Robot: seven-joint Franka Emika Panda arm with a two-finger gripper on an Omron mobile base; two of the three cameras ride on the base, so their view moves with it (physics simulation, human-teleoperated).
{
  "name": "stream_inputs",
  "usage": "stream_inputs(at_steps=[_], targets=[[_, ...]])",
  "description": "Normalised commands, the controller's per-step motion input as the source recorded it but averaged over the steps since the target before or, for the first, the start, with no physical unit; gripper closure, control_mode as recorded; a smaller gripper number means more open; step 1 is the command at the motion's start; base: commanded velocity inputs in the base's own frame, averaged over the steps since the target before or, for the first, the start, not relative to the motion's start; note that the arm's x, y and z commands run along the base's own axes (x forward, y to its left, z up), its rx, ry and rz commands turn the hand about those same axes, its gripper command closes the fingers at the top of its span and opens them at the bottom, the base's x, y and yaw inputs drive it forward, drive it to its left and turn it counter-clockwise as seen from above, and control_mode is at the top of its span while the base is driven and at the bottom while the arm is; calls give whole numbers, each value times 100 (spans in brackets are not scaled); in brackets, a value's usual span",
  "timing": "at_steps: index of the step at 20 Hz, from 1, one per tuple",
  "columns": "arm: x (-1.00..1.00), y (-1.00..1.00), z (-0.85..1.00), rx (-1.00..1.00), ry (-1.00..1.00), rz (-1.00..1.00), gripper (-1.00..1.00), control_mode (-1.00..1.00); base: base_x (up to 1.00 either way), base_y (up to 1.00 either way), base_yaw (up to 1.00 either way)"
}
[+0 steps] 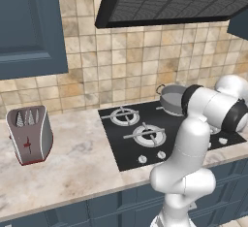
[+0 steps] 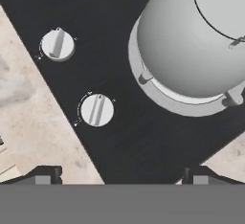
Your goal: Pick the kettle from the cabinet and place it on a stove burner. Then pick the pot from the counter and place it on another stove burner. Finally, turn both burners on.
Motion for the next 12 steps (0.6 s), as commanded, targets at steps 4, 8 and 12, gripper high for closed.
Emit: stream_inputs(at_steps=[4, 8, 12], targets=[[-17, -18, 26, 0, 0, 0, -100, -100, 0, 0, 0], [-29, -16, 28, 0, -3, 0, -100, -100, 0, 0, 0], [-38, -13, 29, 0, -5, 0, -100, -100, 0, 0, 0]])
